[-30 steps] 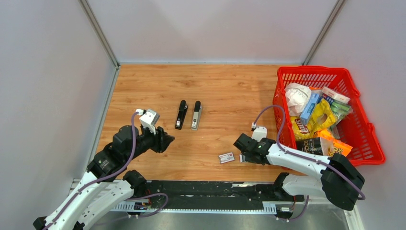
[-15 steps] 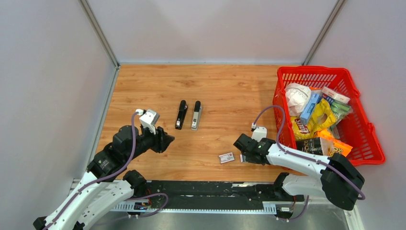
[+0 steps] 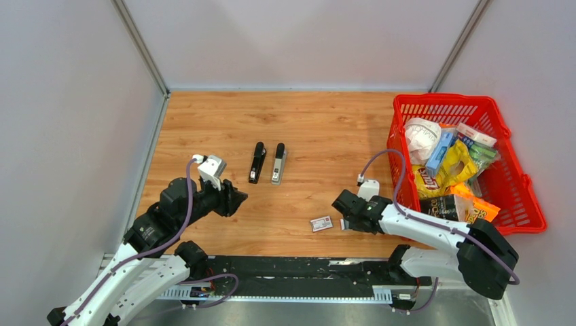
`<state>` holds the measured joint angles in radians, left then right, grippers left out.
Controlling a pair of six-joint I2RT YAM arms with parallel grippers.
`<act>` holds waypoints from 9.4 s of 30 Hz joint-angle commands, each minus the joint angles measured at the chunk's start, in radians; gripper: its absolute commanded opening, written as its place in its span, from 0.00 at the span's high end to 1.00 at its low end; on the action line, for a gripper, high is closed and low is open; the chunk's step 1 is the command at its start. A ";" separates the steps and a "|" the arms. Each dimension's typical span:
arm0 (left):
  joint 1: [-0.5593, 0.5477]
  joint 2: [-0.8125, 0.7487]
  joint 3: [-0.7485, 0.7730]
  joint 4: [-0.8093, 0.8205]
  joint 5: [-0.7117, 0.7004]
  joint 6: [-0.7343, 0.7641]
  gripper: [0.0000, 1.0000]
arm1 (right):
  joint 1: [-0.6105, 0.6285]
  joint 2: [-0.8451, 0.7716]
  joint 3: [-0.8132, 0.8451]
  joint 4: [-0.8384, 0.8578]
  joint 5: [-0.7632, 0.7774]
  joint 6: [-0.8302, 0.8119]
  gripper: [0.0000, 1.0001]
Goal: Unload the staples from the stapler
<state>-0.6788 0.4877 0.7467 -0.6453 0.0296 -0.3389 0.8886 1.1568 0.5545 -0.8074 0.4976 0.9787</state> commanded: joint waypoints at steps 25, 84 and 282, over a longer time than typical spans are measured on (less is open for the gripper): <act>-0.001 -0.009 -0.004 0.030 0.012 -0.012 0.50 | 0.000 -0.029 0.022 -0.029 0.082 0.025 0.68; -0.001 0.002 -0.009 0.030 0.015 -0.012 0.50 | 0.000 0.021 -0.039 0.108 0.012 0.006 1.00; -0.271 1.132 -0.070 0.742 0.277 -0.311 1.00 | 0.205 -0.057 0.018 0.100 0.047 0.114 0.73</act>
<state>-0.9413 1.6123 0.6647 0.1081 0.3225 -0.6533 1.0908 1.1187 0.5777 -0.6922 0.4904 1.0550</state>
